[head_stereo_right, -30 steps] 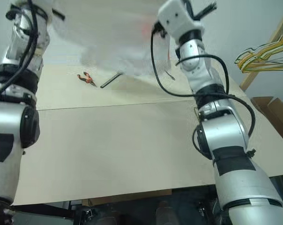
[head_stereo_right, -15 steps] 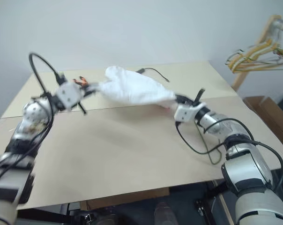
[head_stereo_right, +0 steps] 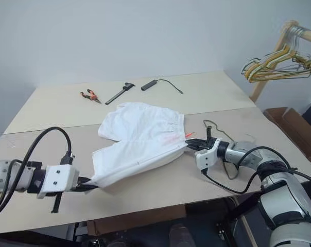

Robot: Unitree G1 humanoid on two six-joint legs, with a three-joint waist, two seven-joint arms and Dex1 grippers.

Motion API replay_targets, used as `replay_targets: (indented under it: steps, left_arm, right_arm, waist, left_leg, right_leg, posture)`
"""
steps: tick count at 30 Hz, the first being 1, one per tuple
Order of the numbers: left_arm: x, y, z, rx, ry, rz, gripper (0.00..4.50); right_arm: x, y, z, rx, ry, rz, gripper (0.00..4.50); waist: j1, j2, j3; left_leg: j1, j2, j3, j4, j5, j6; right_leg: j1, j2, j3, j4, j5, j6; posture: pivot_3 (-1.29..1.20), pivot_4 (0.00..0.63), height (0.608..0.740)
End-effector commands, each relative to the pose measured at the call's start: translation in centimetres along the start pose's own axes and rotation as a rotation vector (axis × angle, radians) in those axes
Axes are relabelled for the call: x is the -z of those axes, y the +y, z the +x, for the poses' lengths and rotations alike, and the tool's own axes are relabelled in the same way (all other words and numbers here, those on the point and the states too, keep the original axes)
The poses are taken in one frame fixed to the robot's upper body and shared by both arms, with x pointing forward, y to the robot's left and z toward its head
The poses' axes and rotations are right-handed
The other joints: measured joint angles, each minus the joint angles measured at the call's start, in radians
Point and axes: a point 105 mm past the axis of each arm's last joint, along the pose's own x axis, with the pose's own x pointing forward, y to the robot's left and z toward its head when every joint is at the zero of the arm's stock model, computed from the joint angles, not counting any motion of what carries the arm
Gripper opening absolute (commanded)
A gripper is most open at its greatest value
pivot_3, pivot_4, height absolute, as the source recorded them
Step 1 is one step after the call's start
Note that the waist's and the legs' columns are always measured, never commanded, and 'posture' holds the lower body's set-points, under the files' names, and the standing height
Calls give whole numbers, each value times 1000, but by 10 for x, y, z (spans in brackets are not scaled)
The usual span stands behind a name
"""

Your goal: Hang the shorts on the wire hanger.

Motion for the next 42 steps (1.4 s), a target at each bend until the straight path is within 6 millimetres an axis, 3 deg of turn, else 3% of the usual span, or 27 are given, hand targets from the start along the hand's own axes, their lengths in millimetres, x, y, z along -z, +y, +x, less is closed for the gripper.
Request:
replay_targets:
  steps: [1, 7, 13, 18, 22, 27, 29, 32, 35, 42]
  left_arm:
    - [-4, -8, -3, 8, 23, 8, 40]
    - [-8, -25, 1, 50, 2, -7, 40]
    - [-7, -40, 0, 118, 5, -7, 40]
    - [2, -46, -8, 169, 35, 3, 1272]
    - [6, -29, -28, 101, 35, 2, 2517]
    - [-2, 8, -47, -54, -74, -9, 4084]
    - [-15, 28, -46, -162, -188, -46, 4479]
    - [-41, 56, -40, -284, -404, -124, 4479]
    - [-60, 70, -33, -326, -541, -183, 4479]
    - [-76, 79, -17, -307, -618, -200, 4479]
  right_arm:
    - [2, 2, -17, 18, 26, -23, 0]
    - [-17, 21, -30, -11, -15, -36, 0]
    - [-30, 31, -43, -43, -25, -45, 0]
    - [-55, 45, -59, -144, -93, 17, 1432]
    - [-60, 45, -82, -142, -30, 151, 2815]
    - [-42, 24, -112, 12, 202, 537, 4492]
    - [-24, 10, -123, 149, 322, 722, 4500]
    - [6, 6, -140, 295, 536, 967, 4500]
    - [18, 15, -147, 311, 686, 1107, 4500]
    - [32, 54, -162, 229, 1030, 1350, 4500]
  waist:
    - [14, 0, 0]
    - [42, -1, 2]
    - [47, -2, 6]
    - [47, -3, 9]
    - [57, -5, 12]
    - [79, -6, 16]
    - [85, -7, 18]
    - [94, -8, 20]
    - [98, -7, 21]
    - [96, -4, 23]
  left_leg:
    - [0, 0, 0, 1, -3, -2]
    - [-6, 0, 1, 2, -5, -5]
    - [1, 1, 2, 2, -5, -5]
    - [2, 1, 3, 2, -6, -4]
    - [2, 3, 3, 2, -7, -1]
    - [2, 4, 4, 2, -7, -1]
    - [2, 5, 4, 2, -7, -1]
    - [2, 7, 4, 3, -7, -2]
    - [0, 8, 4, 3, -8, -2]
    - [-20, 8, 3, 5, -8, -3]
  right_leg:
    - [0, 0, 0, 1, -2, 0]
    - [-5, 0, -1, 2, -3, 0]
    - [2, 1, 0, 2, -4, -2]
    - [3, 1, 0, 1, -6, -2]
    - [2, 2, -1, 2, -7, -4]
    - [3, 2, 0, 1, -11, -10]
    - [3, 3, 0, 1, -13, -6]
    - [3, 5, 0, 0, -10, 4]
    - [1, 6, -1, 0, -5, -3]
    - [-18, 7, -2, 2, -4, -4]
  posture:
    - [-41, 58, 740]
    - [-58, 68, 740]
    - [-73, 74, 740]
    - [-76, 77, 740]
    - [-66, 79, 740]
    - [-57, 81, 740]
    - [-71, 81, 740]
    - [-86, 83, 740]
    - [-106, 85, 740]
    - [-108, 87, 740]
